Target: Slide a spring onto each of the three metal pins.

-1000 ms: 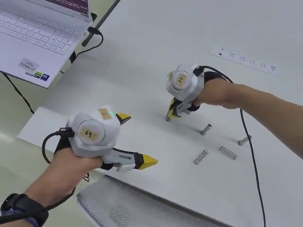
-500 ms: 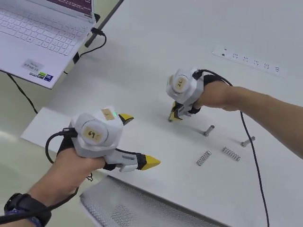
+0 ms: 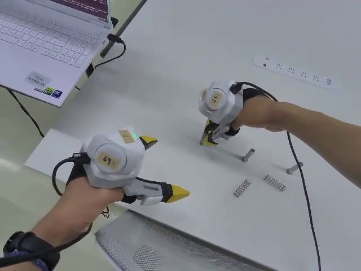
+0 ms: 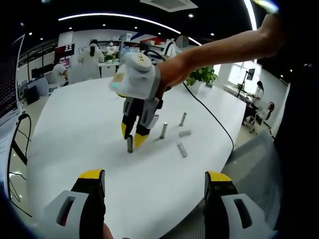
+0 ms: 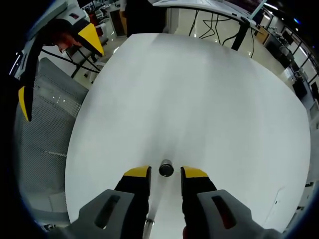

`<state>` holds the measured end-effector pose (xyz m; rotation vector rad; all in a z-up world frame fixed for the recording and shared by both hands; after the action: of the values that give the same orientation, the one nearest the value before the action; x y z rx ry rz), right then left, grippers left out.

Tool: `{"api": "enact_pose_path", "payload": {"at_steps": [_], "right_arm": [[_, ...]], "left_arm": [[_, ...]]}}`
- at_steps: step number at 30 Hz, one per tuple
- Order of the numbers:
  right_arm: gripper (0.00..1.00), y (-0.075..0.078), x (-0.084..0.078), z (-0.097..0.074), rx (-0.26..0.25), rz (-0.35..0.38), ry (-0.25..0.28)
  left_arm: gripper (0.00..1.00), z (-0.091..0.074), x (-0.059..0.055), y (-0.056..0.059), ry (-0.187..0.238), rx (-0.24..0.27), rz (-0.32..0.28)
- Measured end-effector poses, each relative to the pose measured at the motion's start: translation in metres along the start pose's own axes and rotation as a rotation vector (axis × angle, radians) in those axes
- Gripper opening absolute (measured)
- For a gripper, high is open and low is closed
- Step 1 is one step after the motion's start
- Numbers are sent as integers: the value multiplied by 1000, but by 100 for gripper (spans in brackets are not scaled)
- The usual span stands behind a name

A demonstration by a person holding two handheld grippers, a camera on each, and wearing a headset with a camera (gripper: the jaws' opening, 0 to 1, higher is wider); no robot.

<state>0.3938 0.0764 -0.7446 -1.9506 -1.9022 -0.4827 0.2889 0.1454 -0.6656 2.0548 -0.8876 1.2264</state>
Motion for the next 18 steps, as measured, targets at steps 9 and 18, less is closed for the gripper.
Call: {"api": "enact_pose_path", "payload": {"at_steps": [9, 18], "right_arm": [[33, 0, -4, -12, -23, 27, 11], [34, 0, -4, -29, -93, 106, 88]], "left_arm": [[79, 0, 5, 0, 8, 0, 7], [79, -1, 8, 0, 10, 3, 13]]}}
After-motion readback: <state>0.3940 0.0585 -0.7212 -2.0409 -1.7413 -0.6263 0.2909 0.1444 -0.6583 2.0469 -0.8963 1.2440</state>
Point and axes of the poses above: the centre of the closed fingertips' face, and the gripper's own axes: z roughly forward along the fingers, y roughly to its right, x roughly out of its top, the point moved 1 cm from there along -z, roughly backward along the fingers, and after that the axes turned 10 degrees about y, right-handed, at the moved point
